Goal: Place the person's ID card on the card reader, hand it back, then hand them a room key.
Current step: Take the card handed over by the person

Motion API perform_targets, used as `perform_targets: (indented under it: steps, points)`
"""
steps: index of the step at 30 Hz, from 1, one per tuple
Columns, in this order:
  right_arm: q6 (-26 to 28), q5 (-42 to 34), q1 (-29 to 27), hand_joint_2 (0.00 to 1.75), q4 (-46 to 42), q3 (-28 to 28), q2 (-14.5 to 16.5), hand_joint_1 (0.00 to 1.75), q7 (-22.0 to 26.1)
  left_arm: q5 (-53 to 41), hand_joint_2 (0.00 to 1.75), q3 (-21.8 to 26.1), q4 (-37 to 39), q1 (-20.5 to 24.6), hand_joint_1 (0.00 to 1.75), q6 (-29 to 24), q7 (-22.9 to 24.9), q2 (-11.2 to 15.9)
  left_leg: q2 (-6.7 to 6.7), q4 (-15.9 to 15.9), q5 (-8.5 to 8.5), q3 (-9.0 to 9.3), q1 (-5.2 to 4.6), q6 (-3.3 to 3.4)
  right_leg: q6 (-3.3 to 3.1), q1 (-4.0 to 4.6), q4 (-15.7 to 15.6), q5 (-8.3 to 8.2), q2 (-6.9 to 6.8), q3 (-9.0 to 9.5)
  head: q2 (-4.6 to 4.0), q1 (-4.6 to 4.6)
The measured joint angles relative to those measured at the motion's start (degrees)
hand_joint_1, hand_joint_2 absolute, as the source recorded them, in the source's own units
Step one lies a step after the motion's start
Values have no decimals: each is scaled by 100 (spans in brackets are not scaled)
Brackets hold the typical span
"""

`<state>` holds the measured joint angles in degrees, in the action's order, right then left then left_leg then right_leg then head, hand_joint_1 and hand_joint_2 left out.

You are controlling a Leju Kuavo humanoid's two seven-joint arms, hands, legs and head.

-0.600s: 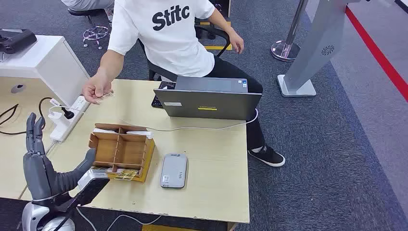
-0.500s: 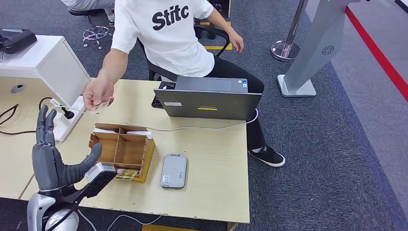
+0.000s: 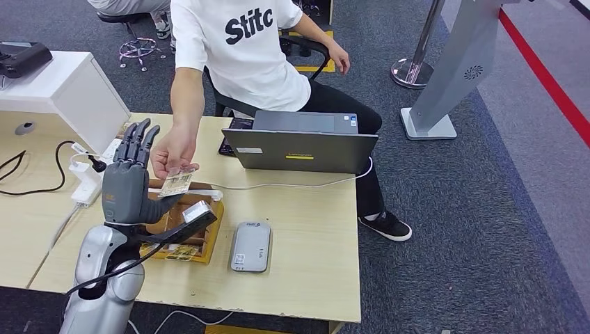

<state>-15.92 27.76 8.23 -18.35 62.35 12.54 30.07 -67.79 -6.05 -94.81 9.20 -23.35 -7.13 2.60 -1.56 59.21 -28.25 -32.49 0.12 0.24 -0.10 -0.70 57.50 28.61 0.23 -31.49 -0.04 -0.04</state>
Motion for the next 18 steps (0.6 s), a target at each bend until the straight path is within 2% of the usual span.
perform_targets:
  steps: [13, 16, 18]
  points:
    - [14, 104, 90, 175, 85, -158, -63, 0, -48, -1318, 175, -1109, 794, 1040, 175, 127, 1318, 793, 14, 0, 5, -2, 2, -5, -9, 0, 3, -8, 12, -7, 0, 0]
    - [14, 103, 104, 175, 107, -206, -84, 0, -45, -1766, 175, -1255, 918, 1183, 175, 138, 1404, 822, 17, 0, 6, -2, 2, -4, -9, 0, 3, -10, 14, -7, 0, 0]
    - [14, 93, 106, 175, 117, -233, -96, 0, -29, -2023, 175, -1366, 991, 1192, 175, 142, 1251, 791, 17, 0, 7, -2, 1, -3, -7, 0, 3, -11, 13, -6, 0, 0]
